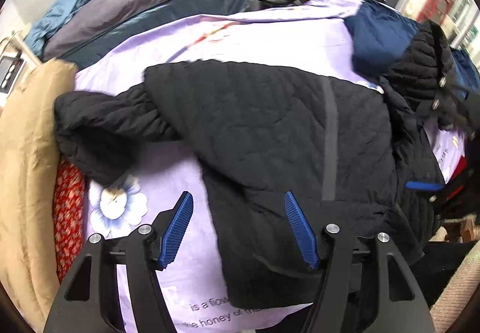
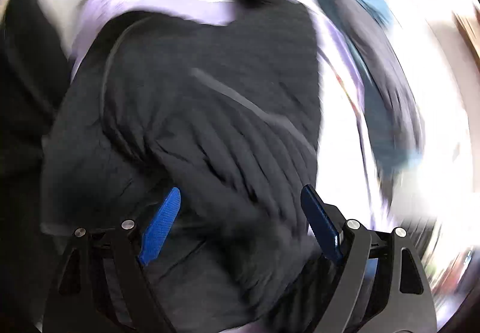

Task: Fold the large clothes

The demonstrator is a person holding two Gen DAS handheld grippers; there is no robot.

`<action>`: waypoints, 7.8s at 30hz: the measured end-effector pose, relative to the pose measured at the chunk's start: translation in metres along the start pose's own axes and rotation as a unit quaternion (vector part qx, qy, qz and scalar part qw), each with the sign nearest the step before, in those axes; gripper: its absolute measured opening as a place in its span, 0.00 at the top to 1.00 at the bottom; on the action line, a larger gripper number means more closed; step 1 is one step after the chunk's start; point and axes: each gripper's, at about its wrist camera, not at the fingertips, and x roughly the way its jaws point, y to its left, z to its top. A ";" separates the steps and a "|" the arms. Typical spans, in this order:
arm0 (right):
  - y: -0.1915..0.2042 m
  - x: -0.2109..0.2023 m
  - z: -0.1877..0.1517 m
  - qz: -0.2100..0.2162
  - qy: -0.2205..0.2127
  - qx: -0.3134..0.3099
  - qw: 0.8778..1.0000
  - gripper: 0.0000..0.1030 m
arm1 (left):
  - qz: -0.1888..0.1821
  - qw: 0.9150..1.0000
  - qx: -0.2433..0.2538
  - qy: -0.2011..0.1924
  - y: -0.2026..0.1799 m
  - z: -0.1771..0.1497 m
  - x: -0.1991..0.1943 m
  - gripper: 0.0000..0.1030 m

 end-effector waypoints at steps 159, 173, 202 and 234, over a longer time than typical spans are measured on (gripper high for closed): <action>-0.224 0.019 -0.243 -0.119 0.047 0.801 0.584 0.18 | 0.078 0.997 0.006 0.017 -0.056 0.046 0.070 0.10; -0.225 0.024 -0.232 -0.077 0.008 0.768 0.635 0.87 | 0.095 0.995 0.008 0.018 -0.063 0.042 0.061 0.10; -0.170 0.027 -0.120 -0.058 0.046 0.633 0.770 0.25 | 0.085 0.996 -0.017 0.015 -0.059 0.031 0.059 0.08; -0.134 0.036 -0.098 0.001 0.095 0.661 0.744 0.22 | 0.077 0.954 -0.289 0.000 0.124 -0.011 0.073 0.10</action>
